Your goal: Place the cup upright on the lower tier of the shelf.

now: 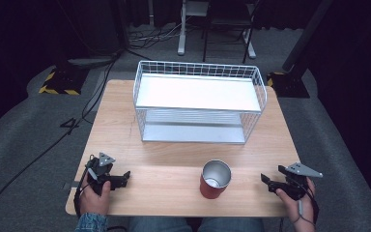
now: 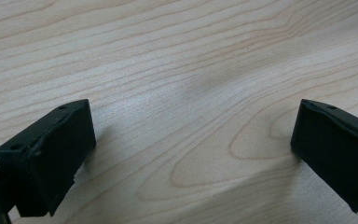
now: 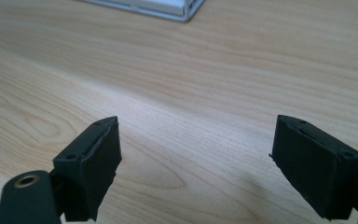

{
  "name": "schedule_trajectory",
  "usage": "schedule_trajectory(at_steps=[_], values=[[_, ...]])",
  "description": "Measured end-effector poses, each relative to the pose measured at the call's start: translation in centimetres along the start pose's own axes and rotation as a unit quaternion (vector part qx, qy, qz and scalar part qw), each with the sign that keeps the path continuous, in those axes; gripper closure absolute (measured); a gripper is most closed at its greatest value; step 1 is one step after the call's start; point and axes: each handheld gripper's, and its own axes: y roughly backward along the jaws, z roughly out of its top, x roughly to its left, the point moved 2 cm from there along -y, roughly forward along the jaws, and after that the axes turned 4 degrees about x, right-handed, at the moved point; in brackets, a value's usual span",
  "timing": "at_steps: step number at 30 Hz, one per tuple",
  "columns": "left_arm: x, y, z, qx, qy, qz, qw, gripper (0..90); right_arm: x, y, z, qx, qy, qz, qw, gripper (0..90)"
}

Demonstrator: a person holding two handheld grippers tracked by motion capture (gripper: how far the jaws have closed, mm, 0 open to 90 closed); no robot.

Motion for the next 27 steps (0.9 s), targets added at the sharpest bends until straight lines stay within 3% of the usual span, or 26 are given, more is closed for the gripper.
schedule_trajectory(at_steps=[3,4,10,13,17,25,27], values=[[0.0,0.0,0.1,0.0,0.002,0.001,1.0,0.1,0.3,0.4,0.1,-0.012,0.001,0.001,0.9999,16.1],[0.0,-0.1,0.1,0.0,0.002,0.002,1.0,0.1,0.9,1.1,0.1,-0.029,0.002,0.01,0.9995,16.1],[0.0,-0.1,0.1,0.0,0.002,0.002,1.0,0.1,2.1,2.4,0.0,-0.055,0.015,0.028,0.998,16.0],[0.0,-0.1,0.1,0.0,0.002,0.002,1.0,0.1,3.4,3.2,0.3,-0.084,0.019,0.049,0.995,16.0],[0.0,-0.1,0.1,0.0,0.002,0.002,1.0,0.1,4.4,3.4,0.7,-0.089,0.033,0.066,0.9933,16.0],[0.0,0.0,0.1,0.0,0.0,0.0,1.0,0.1,7.6,2.8,1.1,-0.074,0.064,0.114,0.9887,16.0],[0.0,0.0,0.1,0.0,0.0,0.0,1.0,0.2,7.9,2.8,1.1,-0.072,0.064,0.117,0.9884,16.1]])
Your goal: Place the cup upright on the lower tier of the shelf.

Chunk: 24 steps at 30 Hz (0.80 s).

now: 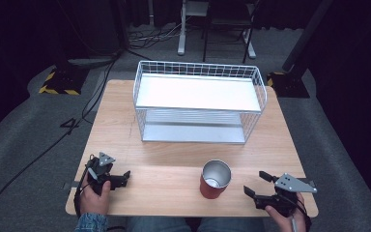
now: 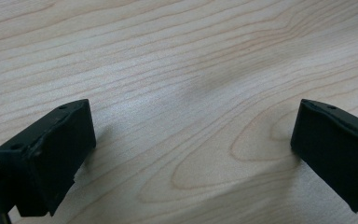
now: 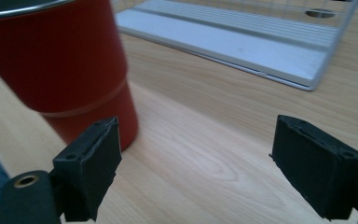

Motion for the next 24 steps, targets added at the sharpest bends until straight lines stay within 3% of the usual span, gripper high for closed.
schedule_trajectory(at_steps=[3,9,14,24], values=[[0.0,0.0,0.0,0.0,0.0,0.0,1.0,0.1,1.3,-0.4,0.2,0.002,0.017,0.025,0.9996,16.0],[0.0,0.0,0.0,0.0,0.0,0.0,1.0,0.1,2.6,-1.3,0.3,0.006,0.027,0.054,0.9982,15.9],[0.0,0.0,0.0,0.0,0.0,0.0,1.0,0.2,4.2,-2.4,0.6,0.015,0.043,0.087,0.9952,15.9],[0.0,0.0,0.0,0.0,0.0,0.0,1.0,0.2,5.5,-5.1,0.2,0.042,0.037,0.086,0.9947,15.9]])
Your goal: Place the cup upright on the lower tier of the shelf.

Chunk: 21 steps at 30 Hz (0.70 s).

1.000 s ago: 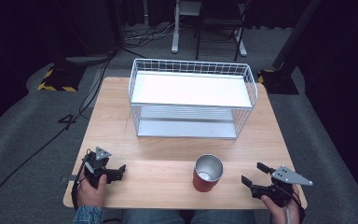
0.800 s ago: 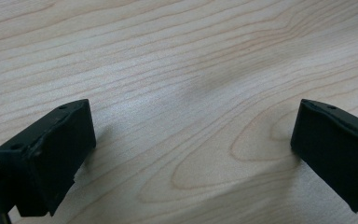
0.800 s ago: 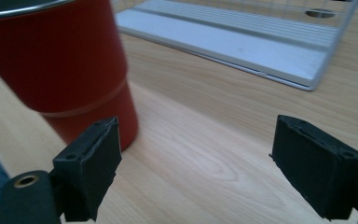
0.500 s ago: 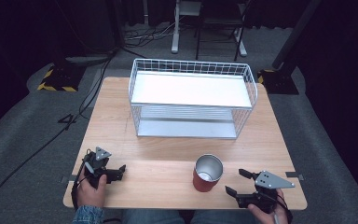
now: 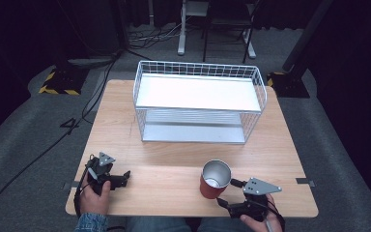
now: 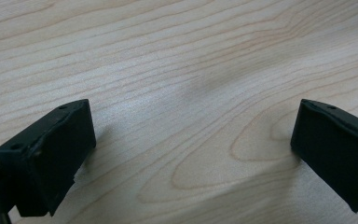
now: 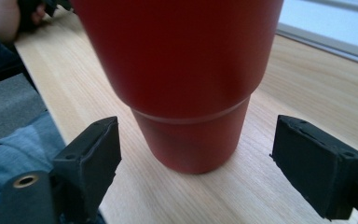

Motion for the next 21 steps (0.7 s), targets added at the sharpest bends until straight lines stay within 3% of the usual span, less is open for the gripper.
schedule_trajectory(at_steps=[8,21], values=[[0.0,0.0,0.0,0.0,0.0,0.0,1.0,0.2,0.3,-1.8,0.0,0.011,-0.009,0.009,0.9999,15.9],[0.0,0.0,0.0,0.0,0.0,0.0,1.0,0.2,0.4,-3.9,0.5,-0.019,-0.038,0.003,0.9991,12.6]])
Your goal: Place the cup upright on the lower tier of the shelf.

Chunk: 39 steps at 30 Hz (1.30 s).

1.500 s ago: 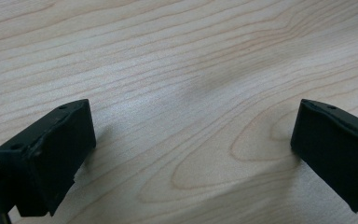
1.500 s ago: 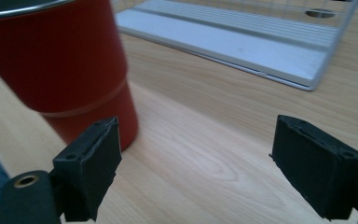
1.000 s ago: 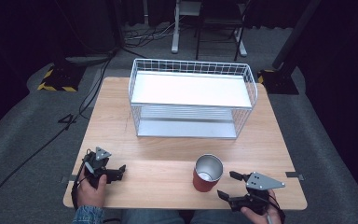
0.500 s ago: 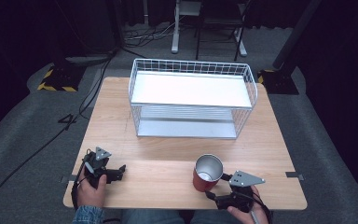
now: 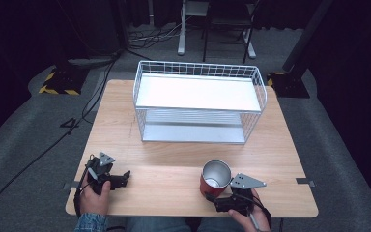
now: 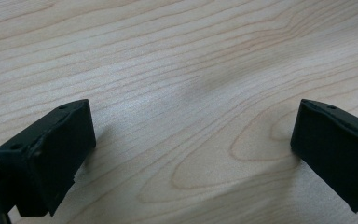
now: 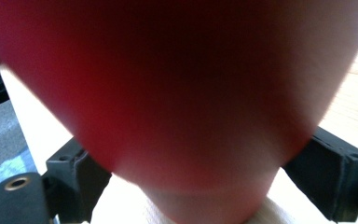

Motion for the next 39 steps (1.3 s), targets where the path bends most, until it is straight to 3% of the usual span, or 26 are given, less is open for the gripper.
schedule_trajectory(at_steps=[7,13,25,28,39], values=[[0.0,0.0,0.0,0.0,0.0,0.0,1.0,0.2,0.1,-0.5,0.3,0.0,-0.008,-0.007,0.9999,10.9],[0.0,0.0,0.0,0.0,0.0,0.0,1.0,0.2,0.5,-0.9,0.5,0.011,0.002,-0.019,0.9998,13.2],[0.0,0.0,0.0,0.0,0.0,0.0,1.0,0.2,0.9,-0.9,0.5,0.005,0.017,-0.038,0.9991,15.3],[0.0,0.0,0.0,0.0,0.0,0.0,1.0,0.2,1.0,-0.8,0.5,-0.002,0.036,-0.044,0.9984,16.4],[0.0,0.0,0.0,0.0,0.0,0.0,1.0,0.2,1.2,-0.9,0.5,-0.007,0.042,-0.043,0.9982,16.8]])
